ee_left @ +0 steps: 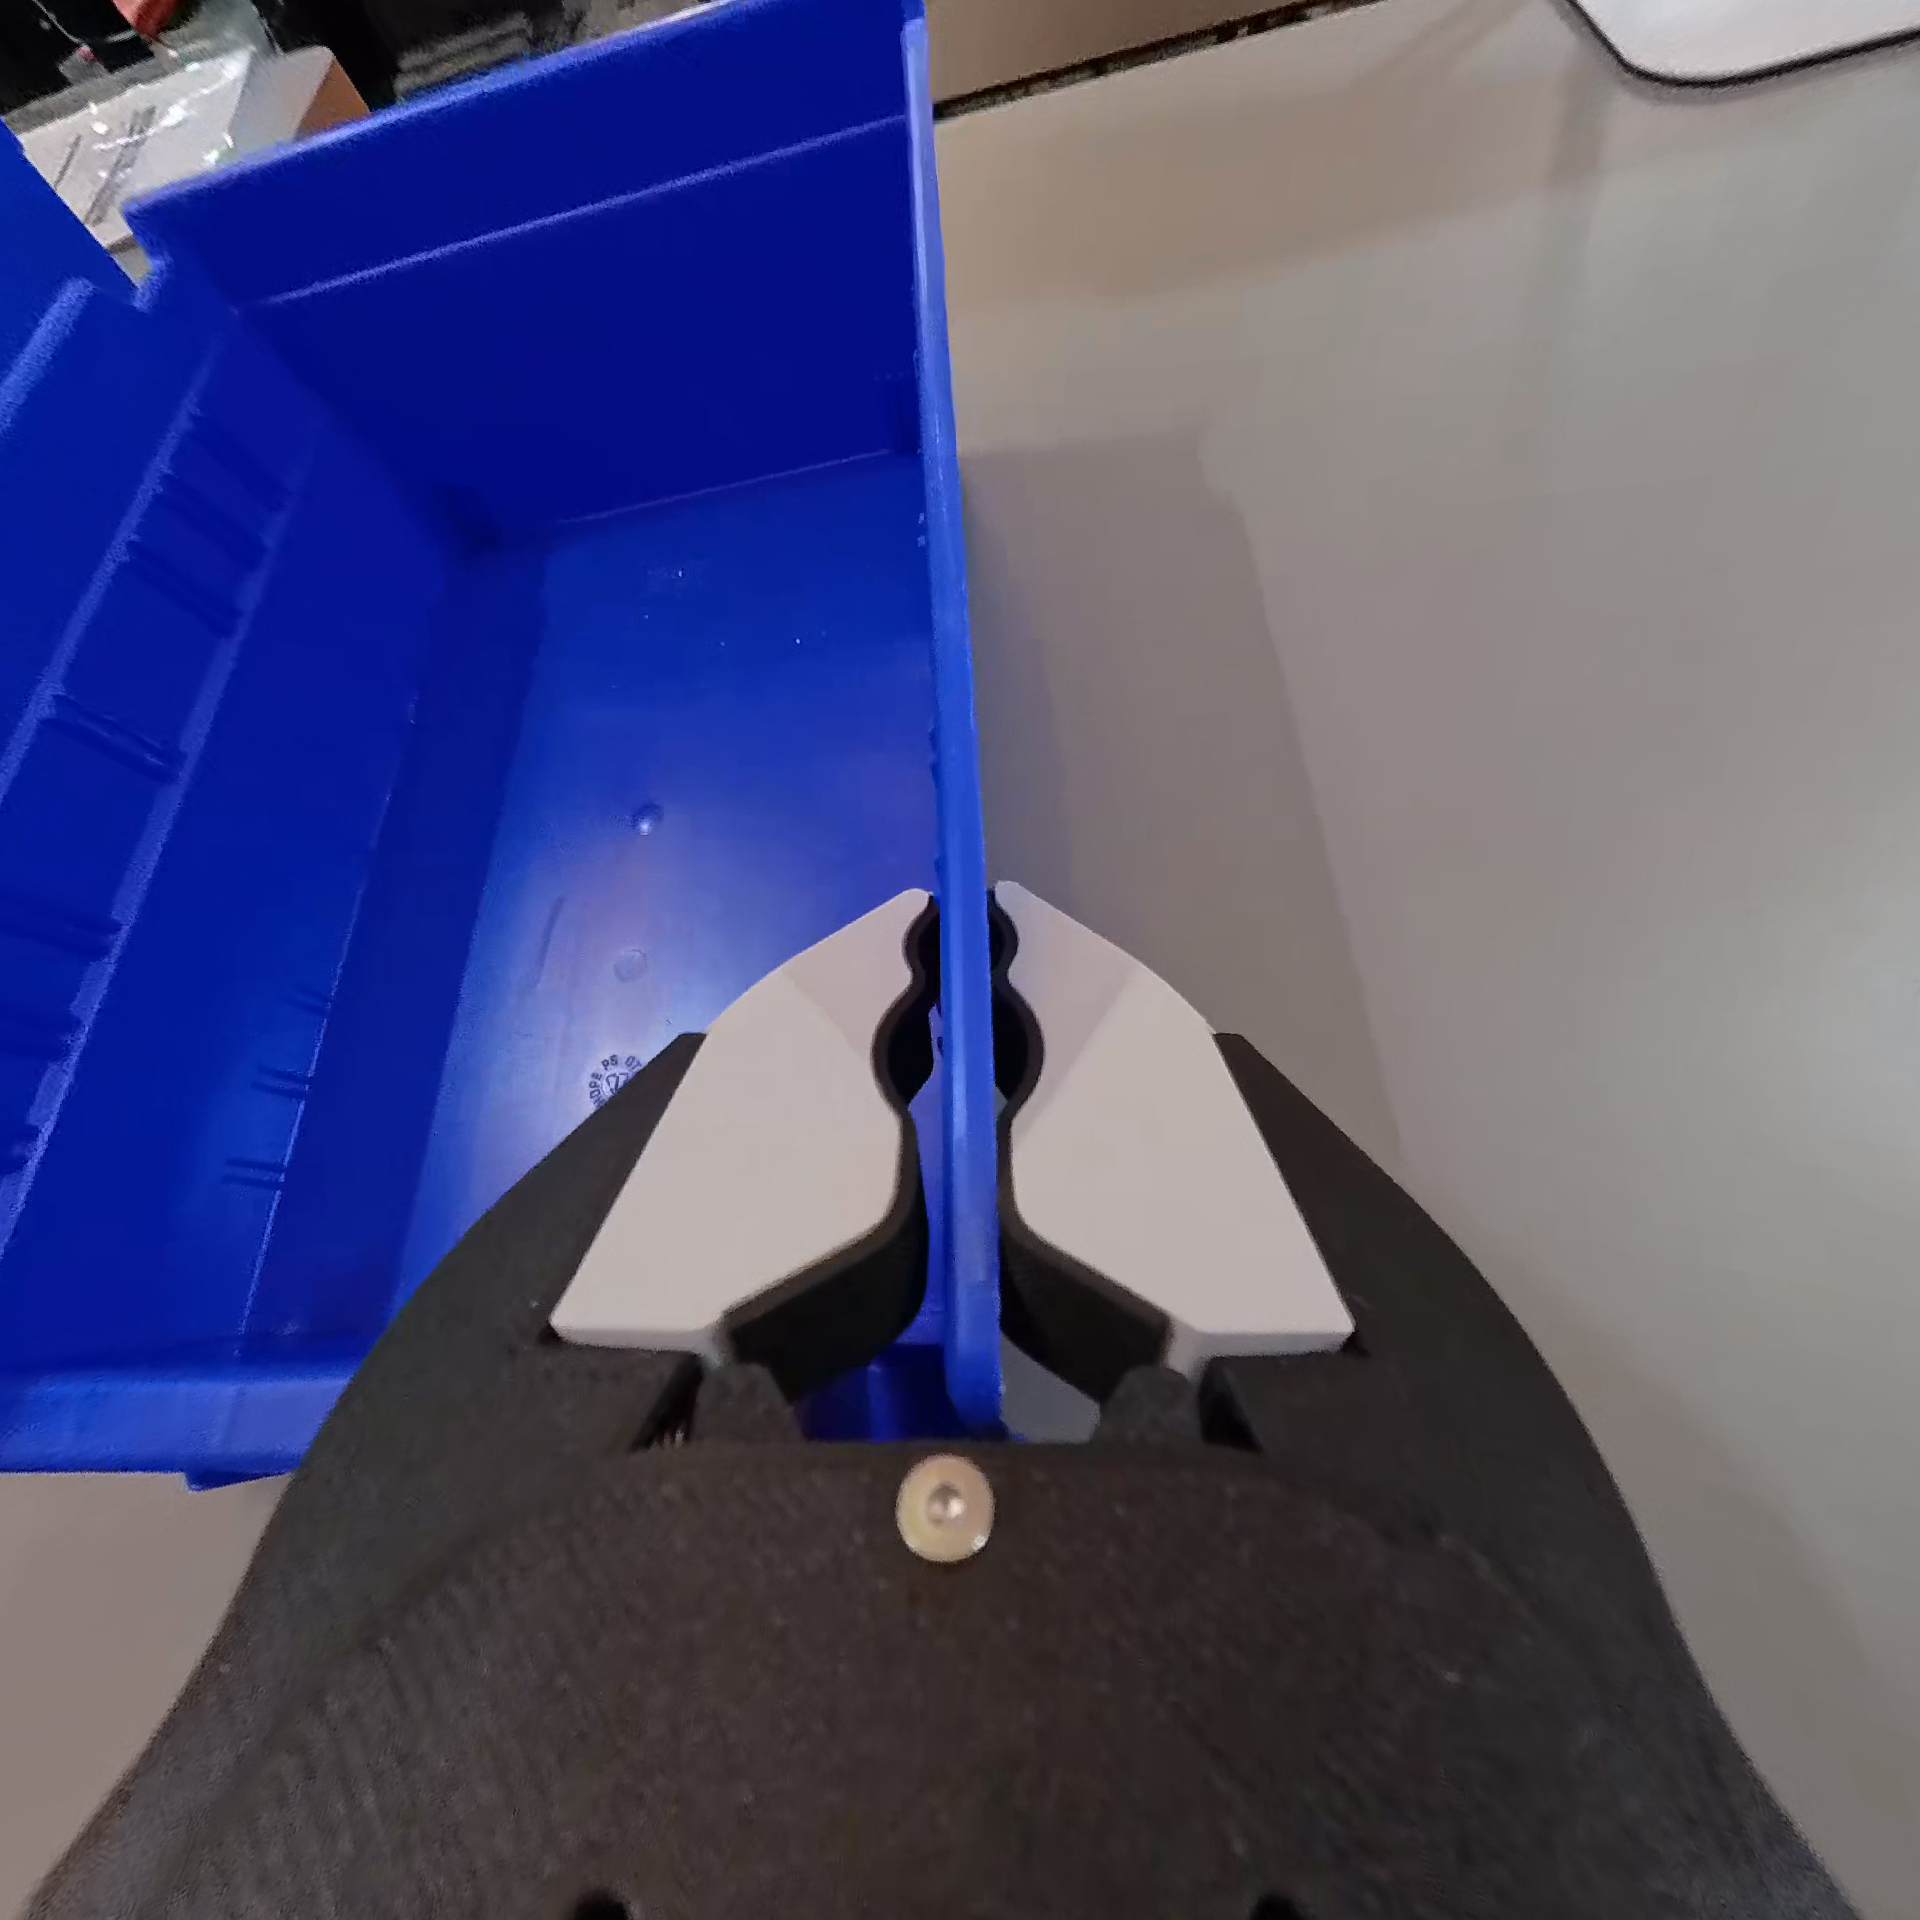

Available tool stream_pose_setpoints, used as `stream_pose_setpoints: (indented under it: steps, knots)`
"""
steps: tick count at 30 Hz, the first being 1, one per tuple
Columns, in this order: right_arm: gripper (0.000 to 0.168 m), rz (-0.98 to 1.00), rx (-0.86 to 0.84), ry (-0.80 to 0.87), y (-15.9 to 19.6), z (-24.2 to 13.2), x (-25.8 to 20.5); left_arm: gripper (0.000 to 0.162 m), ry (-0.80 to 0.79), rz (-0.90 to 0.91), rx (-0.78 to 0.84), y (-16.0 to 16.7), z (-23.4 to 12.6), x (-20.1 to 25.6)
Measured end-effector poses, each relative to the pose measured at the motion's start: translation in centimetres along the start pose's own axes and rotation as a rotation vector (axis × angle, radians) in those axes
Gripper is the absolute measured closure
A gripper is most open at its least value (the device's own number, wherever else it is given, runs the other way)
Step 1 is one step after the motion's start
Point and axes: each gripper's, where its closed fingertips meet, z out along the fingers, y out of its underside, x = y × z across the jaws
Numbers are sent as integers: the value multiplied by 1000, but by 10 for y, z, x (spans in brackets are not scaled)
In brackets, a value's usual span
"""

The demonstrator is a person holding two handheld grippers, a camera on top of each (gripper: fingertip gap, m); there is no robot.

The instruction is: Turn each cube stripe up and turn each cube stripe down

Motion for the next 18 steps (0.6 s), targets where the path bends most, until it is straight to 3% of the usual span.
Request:
stream_pose_setpoints:
  steps: [8,18]
  knots:
    - [159,79,-19,-8,8,8,-33,153,-23,-22,123,-29,-19,-2]
    - [159,50,-67,-123,35,33,-128,153,-52,-26,177,-48,-35,-6]
